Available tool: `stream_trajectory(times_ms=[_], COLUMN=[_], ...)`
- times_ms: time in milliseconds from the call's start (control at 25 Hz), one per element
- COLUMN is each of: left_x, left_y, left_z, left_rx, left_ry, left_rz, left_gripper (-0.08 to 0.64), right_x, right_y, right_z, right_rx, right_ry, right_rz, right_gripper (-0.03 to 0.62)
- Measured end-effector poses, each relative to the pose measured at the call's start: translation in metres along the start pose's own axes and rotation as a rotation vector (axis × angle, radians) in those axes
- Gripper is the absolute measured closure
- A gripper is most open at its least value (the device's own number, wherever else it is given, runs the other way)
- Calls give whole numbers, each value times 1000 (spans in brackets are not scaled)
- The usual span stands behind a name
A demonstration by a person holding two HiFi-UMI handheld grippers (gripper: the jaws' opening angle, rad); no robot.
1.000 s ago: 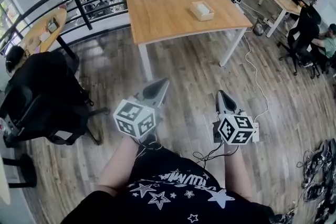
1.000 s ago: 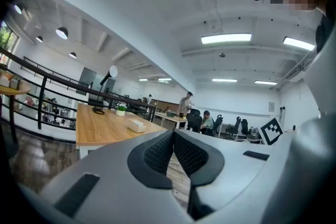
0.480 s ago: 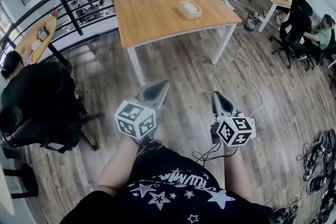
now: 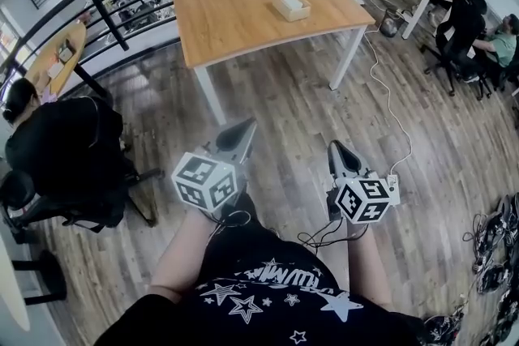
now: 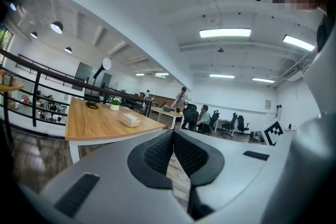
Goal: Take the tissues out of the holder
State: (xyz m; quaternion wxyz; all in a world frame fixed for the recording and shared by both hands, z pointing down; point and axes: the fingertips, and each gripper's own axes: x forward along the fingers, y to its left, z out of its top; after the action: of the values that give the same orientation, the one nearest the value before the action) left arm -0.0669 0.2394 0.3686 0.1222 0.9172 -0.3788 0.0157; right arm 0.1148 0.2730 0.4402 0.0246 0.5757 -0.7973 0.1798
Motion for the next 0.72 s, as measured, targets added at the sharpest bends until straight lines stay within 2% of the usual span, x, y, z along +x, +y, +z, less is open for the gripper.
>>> stream_trajectory(times_ms=[440, 720], left_x=[33, 64], left_y=[38, 86], left_z=[-2, 11], left_rx=[-20, -37], left_ry=[-14, -11], left_rz=[21, 28], left_gripper=[546, 546], right_x=[45, 101], right_y=[-17, -21], right_z=[6, 26], right_rx=[-8, -6], right_ry=[13, 12], right_rz=[-15, -12], right_gripper=[571, 571])
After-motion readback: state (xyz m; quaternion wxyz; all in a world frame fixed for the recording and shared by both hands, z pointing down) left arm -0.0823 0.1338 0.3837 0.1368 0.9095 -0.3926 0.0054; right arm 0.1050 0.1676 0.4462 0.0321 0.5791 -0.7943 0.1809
